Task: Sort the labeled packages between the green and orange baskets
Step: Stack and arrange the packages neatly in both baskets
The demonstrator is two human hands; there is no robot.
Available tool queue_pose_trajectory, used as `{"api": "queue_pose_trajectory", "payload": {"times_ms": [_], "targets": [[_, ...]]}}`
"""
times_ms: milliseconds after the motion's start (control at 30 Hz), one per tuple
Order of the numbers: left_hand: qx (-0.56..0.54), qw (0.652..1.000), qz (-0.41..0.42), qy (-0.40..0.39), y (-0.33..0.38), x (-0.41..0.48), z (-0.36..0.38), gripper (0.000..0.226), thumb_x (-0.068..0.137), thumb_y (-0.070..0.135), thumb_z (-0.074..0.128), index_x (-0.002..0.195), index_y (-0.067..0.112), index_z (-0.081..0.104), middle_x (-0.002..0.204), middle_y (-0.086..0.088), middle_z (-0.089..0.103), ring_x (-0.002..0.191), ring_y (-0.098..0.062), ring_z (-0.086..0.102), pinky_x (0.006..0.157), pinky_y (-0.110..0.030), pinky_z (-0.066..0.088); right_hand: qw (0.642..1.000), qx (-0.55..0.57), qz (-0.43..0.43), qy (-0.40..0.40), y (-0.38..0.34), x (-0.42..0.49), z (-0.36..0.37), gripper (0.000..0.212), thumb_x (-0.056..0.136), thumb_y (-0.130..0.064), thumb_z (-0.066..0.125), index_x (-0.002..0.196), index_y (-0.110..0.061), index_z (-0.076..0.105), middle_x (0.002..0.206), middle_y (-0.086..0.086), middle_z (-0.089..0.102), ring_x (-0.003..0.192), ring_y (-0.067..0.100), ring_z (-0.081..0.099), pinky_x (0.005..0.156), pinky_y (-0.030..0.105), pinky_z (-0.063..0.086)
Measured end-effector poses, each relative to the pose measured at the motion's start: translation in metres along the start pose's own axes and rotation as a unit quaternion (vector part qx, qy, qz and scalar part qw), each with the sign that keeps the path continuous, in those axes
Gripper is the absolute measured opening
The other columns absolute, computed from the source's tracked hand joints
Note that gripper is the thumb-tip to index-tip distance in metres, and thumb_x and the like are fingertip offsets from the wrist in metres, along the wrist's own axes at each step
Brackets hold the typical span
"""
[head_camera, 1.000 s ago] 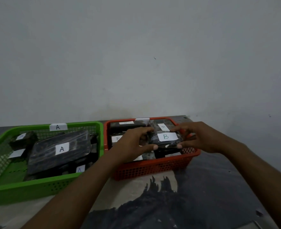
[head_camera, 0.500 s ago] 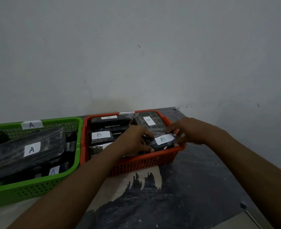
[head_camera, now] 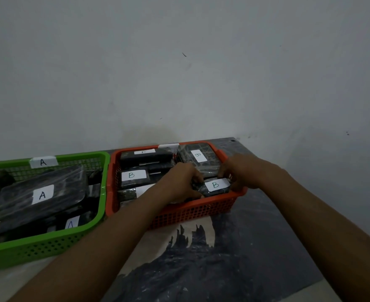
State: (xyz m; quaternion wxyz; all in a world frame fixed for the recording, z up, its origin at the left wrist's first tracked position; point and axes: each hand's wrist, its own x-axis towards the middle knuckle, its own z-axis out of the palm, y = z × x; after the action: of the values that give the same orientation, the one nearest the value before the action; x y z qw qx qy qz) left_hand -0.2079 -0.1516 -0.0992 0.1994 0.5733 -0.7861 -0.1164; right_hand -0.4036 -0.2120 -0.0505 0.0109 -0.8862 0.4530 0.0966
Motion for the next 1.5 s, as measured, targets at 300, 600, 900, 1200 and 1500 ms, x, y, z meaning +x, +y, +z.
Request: {"api": "queue_pose_trajectory", "payload": {"times_ms": [300, 600, 900, 1200, 1500], "targets": [[-0.002, 1.0, 0.009, -0.008, 0.001, -0.003, 0.003, 0.04, 0.081, 0.02, 0.082, 0.119, 0.011, 0.072, 0.114, -0.005, 0.074, 0.097, -0.012, 0.07, 0.087, -0.026, 0.058, 1.0, 0.014, 0.013, -0.017, -0.005, 0.001, 0.0, 0.048, 0.079, -0.015, 0.081, 0.124, -0.024, 0.068, 0.126, 0.002, 0.065, 0.112, 0.021, 0.062, 0.087, 0.025, 0.045], [0.005, 0.999, 0.01, -0.043, -0.003, -0.002, -0.001, 0.047, 0.082, 0.025, 0.081, 0.126, 0.014, 0.068, 0.118, -0.003, 0.073, 0.099, -0.01, 0.069, 0.087, -0.023, 0.056, 0.999, 0.029, 0.026, -0.032, -0.01, 0.001, -0.001, 0.044, 0.081, -0.014, 0.079, 0.122, -0.022, 0.069, 0.124, 0.001, 0.066, 0.113, 0.019, 0.061, 0.097, 0.03, 0.049], [0.063, 0.997, 0.026, -0.028, 0.008, -0.002, 0.003, 0.033, 0.086, 0.028, 0.076, 0.117, 0.018, 0.074, 0.115, 0.0, 0.073, 0.103, -0.012, 0.068, 0.094, -0.033, 0.057, 0.995, 0.075, 0.039, -0.048, -0.006, 0.001, 0.0, 0.039, 0.085, -0.032, 0.077, 0.122, -0.026, 0.07, 0.125, -0.004, 0.065, 0.117, 0.019, 0.058, 0.1, 0.034, 0.046], [0.094, 0.993, 0.033, -0.06, 0.01, 0.004, 0.0, 0.026, 0.09, 0.021, 0.072, 0.116, 0.017, 0.075, 0.114, -0.001, 0.073, 0.103, -0.013, 0.067, 0.095, -0.034, 0.056, 0.998, 0.032, 0.053, 0.0, -0.011, 0.013, 0.015, 0.036, 0.077, -0.039, 0.083, 0.111, -0.033, 0.073, 0.115, -0.005, 0.068, 0.104, 0.018, 0.062, 0.088, 0.028, 0.048], [0.074, 0.997, -0.002, -0.025, 0.009, 0.002, 0.01, 0.027, 0.087, 0.018, 0.075, 0.113, 0.016, 0.075, 0.116, -0.003, 0.072, 0.104, -0.016, 0.068, 0.094, -0.037, 0.056, 0.998, 0.019, 0.064, 0.0, -0.02, 0.009, 0.016, 0.036, 0.081, -0.035, 0.08, 0.116, -0.028, 0.072, 0.12, 0.0, 0.066, 0.109, 0.022, 0.062, 0.088, 0.029, 0.047]]}}
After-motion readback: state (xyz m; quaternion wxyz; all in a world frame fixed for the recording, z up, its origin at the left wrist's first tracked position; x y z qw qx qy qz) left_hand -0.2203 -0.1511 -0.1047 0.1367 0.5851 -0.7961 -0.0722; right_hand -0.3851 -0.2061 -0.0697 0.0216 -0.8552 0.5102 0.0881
